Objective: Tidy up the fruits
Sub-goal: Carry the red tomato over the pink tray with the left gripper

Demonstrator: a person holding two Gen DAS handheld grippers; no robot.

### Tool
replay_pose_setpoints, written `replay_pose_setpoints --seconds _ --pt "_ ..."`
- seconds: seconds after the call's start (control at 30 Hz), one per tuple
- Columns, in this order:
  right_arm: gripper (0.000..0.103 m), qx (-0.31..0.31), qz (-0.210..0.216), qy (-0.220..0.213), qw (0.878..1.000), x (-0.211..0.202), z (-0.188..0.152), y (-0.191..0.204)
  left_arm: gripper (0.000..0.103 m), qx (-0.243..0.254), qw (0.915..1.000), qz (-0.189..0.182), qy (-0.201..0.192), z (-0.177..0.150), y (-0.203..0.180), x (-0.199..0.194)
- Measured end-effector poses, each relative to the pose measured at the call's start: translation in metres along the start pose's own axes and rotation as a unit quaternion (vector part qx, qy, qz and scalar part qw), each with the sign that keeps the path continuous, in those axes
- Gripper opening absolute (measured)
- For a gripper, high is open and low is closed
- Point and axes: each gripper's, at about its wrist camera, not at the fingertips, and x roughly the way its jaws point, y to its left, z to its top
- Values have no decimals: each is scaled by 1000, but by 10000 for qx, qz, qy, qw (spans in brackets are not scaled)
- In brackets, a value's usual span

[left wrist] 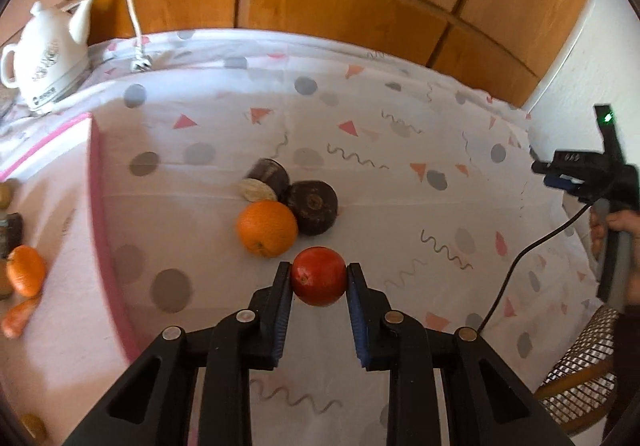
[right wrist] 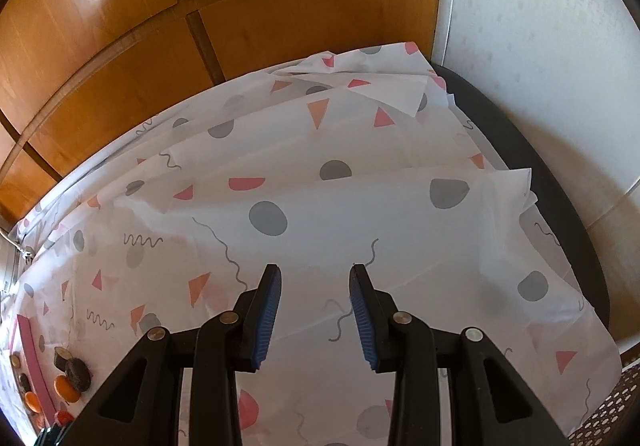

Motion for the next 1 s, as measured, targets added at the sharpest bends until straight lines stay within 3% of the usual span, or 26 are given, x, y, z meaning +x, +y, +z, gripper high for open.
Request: replay_pose_setpoints --seconds 0.37,0.67,0.8,1.0 --pt "36 -63 30 0 10000 -2 -5 3 27 -815 9942 481 -502 -19 76 -64" --pt "36 29 -54 -120 9999 -7 -7 1 27 -1738 9759 1148 -650 -58 157 -94" --pt "36 -419 171 -224 9987 -9 -9 19 27 -1979 9695 1305 -617 -70 175 -93" --pt "36 -1309 207 -226 9909 -8 -23 58 27 -2011 9689 1336 -548 -78 178 -85"
